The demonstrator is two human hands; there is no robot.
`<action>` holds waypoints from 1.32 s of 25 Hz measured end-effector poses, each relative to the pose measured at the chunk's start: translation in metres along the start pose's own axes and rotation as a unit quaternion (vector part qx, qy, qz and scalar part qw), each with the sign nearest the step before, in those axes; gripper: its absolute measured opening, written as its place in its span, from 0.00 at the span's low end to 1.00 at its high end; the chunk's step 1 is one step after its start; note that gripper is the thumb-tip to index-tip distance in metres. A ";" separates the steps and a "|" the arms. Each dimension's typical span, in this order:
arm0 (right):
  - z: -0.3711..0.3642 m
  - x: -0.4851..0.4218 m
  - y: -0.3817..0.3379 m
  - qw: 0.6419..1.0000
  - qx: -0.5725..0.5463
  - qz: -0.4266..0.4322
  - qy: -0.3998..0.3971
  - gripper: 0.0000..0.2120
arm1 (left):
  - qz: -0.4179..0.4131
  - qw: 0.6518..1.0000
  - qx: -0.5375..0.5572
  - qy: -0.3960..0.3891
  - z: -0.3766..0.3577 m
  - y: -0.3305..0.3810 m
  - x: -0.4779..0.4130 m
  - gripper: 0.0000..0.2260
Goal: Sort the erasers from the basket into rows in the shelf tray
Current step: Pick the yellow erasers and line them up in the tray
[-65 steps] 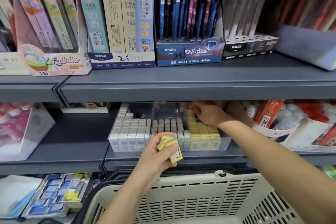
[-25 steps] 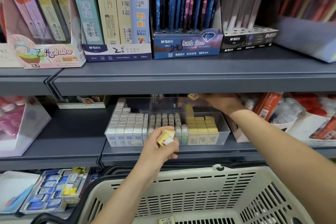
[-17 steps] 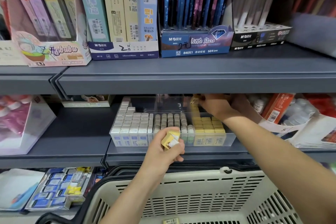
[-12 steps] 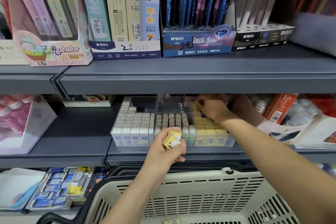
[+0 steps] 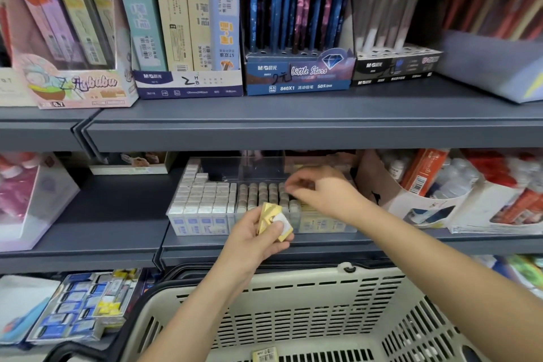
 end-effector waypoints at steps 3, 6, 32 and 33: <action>-0.005 0.025 -0.015 0.998 -0.053 -0.012 -0.015 0.09 | -0.006 0.999 -0.026 0.021 -0.007 0.002 -0.001 0.11; -0.006 0.033 -0.017 0.999 -0.014 -0.043 -0.005 0.14 | -0.017 0.997 -0.071 0.017 -0.019 0.004 -0.003 0.14; -0.002 -0.041 0.092 0.981 0.121 -0.117 -0.095 0.13 | -0.090 0.978 -0.163 0.092 0.005 0.025 -0.012 0.08; -0.005 -0.042 0.093 0.981 0.123 -0.115 -0.100 0.14 | -0.088 0.978 -0.164 0.089 0.005 0.025 -0.012 0.09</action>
Point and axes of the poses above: each hand's wrist, its own x-axis away from the middle knuckle, its own z-axis out of the back of the hand, y = z × x, the point moved 8 cm from there along -x, towards the middle knuckle, and after that the axes turned 1 degree about y, right-handed, at the moved point
